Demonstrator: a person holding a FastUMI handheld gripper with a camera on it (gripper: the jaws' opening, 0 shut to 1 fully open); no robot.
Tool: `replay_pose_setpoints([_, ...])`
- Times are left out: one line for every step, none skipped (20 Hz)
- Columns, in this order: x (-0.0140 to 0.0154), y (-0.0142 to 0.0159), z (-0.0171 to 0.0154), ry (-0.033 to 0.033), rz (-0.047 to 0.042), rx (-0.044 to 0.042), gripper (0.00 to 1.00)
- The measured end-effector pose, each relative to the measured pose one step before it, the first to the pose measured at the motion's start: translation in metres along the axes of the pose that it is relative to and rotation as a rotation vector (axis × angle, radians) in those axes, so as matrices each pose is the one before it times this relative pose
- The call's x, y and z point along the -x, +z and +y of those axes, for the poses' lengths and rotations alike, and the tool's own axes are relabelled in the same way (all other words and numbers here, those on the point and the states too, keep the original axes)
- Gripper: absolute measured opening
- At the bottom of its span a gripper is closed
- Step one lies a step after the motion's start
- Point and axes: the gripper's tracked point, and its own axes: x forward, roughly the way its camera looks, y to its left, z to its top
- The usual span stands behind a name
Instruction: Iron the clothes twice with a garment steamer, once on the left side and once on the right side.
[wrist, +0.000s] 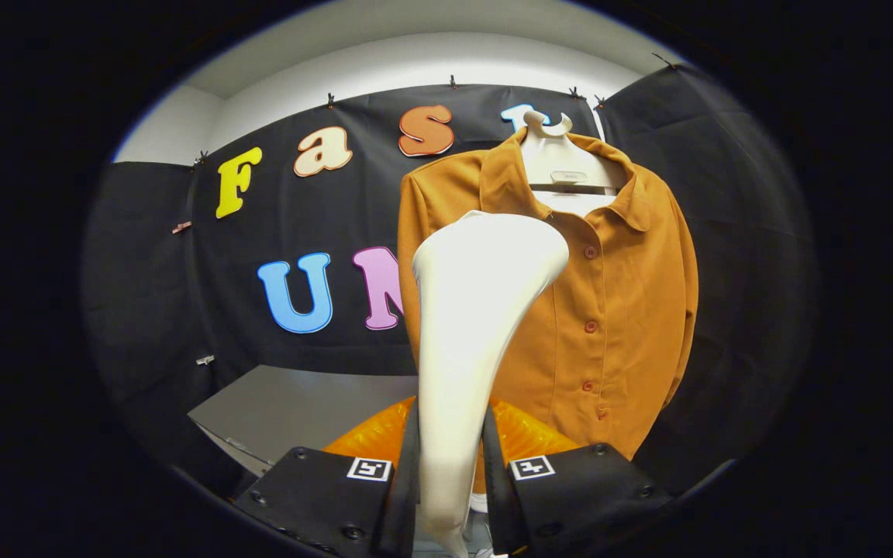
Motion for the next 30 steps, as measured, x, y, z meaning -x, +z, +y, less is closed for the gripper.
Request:
replay_pose_setpoints([-0.00586, -0.00125, -0.00548, 0.01401, 0.00974, -0.01103, 0.41])
replay_pose_setpoints([-0.00636, -0.00153, -0.00508, 0.01467, 0.01017, -0.01144, 0.41])
replay_pose_setpoints([-0.00570, -0.00239, -0.00519, 0.01121, 0.01082, -0.01013, 0.41])
replay_pose_setpoints([-0.00589, -0.00186, -0.00365, 0.01143, 0.01088, -0.00680, 0.41])
replay_pose_setpoints([-0.00540, -0.00166, -0.00280, 0.01576, 0.00908, -0.00579, 0.41])
replay_pose_setpoints([-0.00482, -0.00147, -0.00219, 0.01675, 0.00750, -0.00451, 0.41])
replay_pose_setpoints([-0.00488, -0.00204, -0.00279, 0.01119, 0.00935, -0.00320, 0.41])
replay_pose_setpoints([-0.00556, -0.00282, -0.00481, 0.00532, 0.01195, -0.00281, 0.41])
replay_pose_setpoints([-0.00437, -0.00319, -0.00445, 0.00220, 0.01371, -0.00411, 0.41])
replay_pose_setpoints([-0.00243, -0.00262, -0.00315, 0.00594, 0.00876, -0.00404, 0.41])
replay_pose_setpoints([-0.00301, -0.00046, -0.00092, 0.01193, 0.00577, -0.00516, 0.41])
replay_pose_setpoints([-0.00194, -0.00273, -0.00286, 0.01061, 0.00679, -0.00064, 0.41])
replay_pose_setpoints([-0.00325, -0.00328, -0.00201, 0.00953, 0.01035, -0.00091, 0.41])
replay_pose_setpoints([-0.00341, -0.00528, -0.00363, 0.00934, 0.01929, -0.00422, 0.41])
replay_pose_setpoints([-0.00223, -0.00411, -0.00325, 0.00392, 0.01814, -0.00713, 0.41])
replay_pose_setpoints([-0.00386, -0.00591, -0.00443, -0.00092, 0.01951, -0.01122, 0.41])
replay_pose_setpoints([-0.00307, -0.00623, -0.00368, 0.00131, 0.01621, -0.01010, 0.41])
replay_pose_setpoints([-0.00184, -0.00587, -0.00373, 0.00408, 0.01295, -0.00845, 0.41])
replay_pose_setpoints([-0.00269, -0.00460, -0.00209, 0.00438, 0.01364, -0.00808, 0.41])
replay_pose_setpoints([-0.00223, -0.00332, -0.00101, 0.00272, 0.01314, -0.00766, 0.41])
replay_pose_setpoints([-0.00210, -0.00407, -0.00171, 0.00258, 0.01152, -0.00713, 0.41])
replay_pose_setpoints([-0.00177, -0.00545, -0.00210, 0.00204, 0.01124, -0.00489, 0.41])
replay_pose_setpoints([-0.00211, -0.00496, -0.00217, 0.00116, 0.01167, -0.00439, 0.41])
replay_pose_setpoints([-0.00274, -0.00702, -0.00339, 0.00121, 0.01308, -0.00546, 0.41])
replay_pose_setpoints([-0.00357, -0.00610, -0.00259, 0.00099, 0.01413, -0.00620, 0.41])
replay_pose_setpoints([-0.00351, -0.00294, 0.00001, 0.00020, 0.01338, -0.00727, 0.41])
replay_pose_setpoints([-0.00259, -0.00549, -0.00203, 0.00015, 0.01331, -0.00833, 0.41])
replay_pose_setpoints([-0.00237, -0.00755, -0.00343, -0.00088, 0.01452, -0.00848, 0.41])
replay_pose_setpoints([-0.00372, -0.00767, -0.00221, -0.00308, 0.01703, -0.00870, 0.41])
replay_pose_setpoints([-0.00368, -0.00585, -0.00226, -0.00507, 0.01642, -0.00961, 0.41])
